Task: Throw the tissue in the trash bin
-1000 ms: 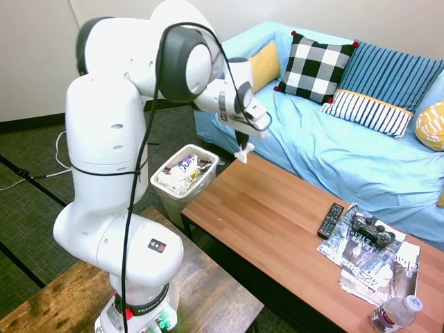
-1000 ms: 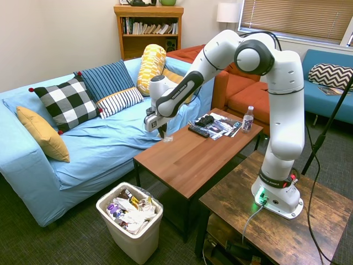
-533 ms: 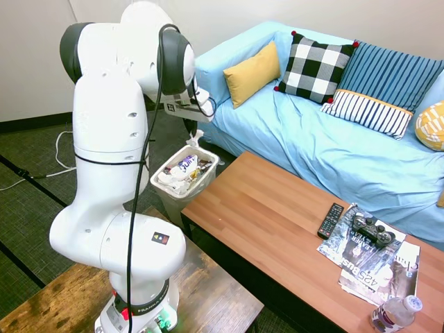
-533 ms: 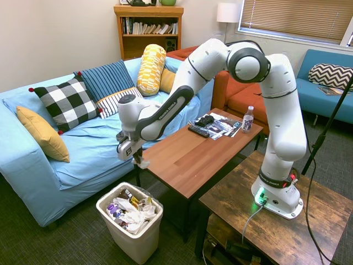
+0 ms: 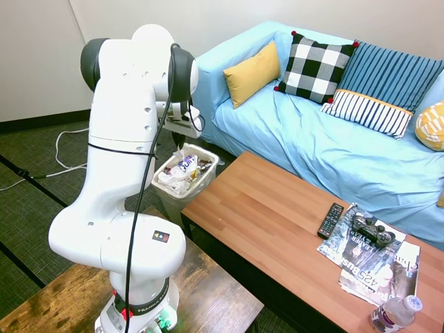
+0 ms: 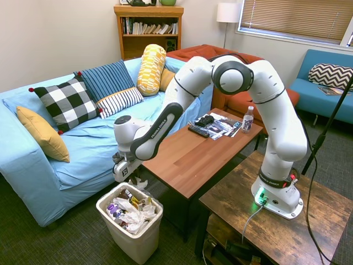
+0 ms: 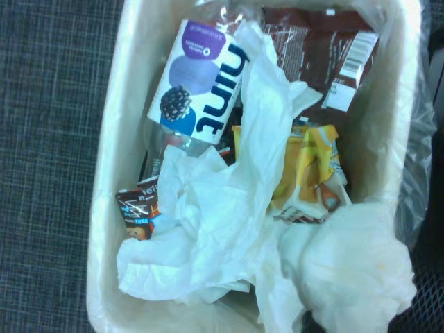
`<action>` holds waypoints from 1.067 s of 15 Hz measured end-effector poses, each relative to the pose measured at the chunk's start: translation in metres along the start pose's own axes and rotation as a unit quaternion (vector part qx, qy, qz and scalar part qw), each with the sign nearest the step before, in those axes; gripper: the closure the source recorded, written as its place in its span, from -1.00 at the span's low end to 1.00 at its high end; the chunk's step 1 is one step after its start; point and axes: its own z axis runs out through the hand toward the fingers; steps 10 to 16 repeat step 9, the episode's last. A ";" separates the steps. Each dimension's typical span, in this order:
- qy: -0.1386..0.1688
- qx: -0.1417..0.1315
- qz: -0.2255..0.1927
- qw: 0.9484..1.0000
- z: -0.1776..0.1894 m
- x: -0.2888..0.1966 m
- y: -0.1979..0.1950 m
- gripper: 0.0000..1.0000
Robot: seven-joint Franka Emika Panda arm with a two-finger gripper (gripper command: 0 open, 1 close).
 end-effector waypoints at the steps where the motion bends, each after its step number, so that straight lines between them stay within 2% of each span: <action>1: -0.001 -0.001 -0.001 1.000 0.002 -0.001 0.000 -1.00; 16: -0.003 0.000 0.003 1.000 0.005 0.002 -0.002 -1.00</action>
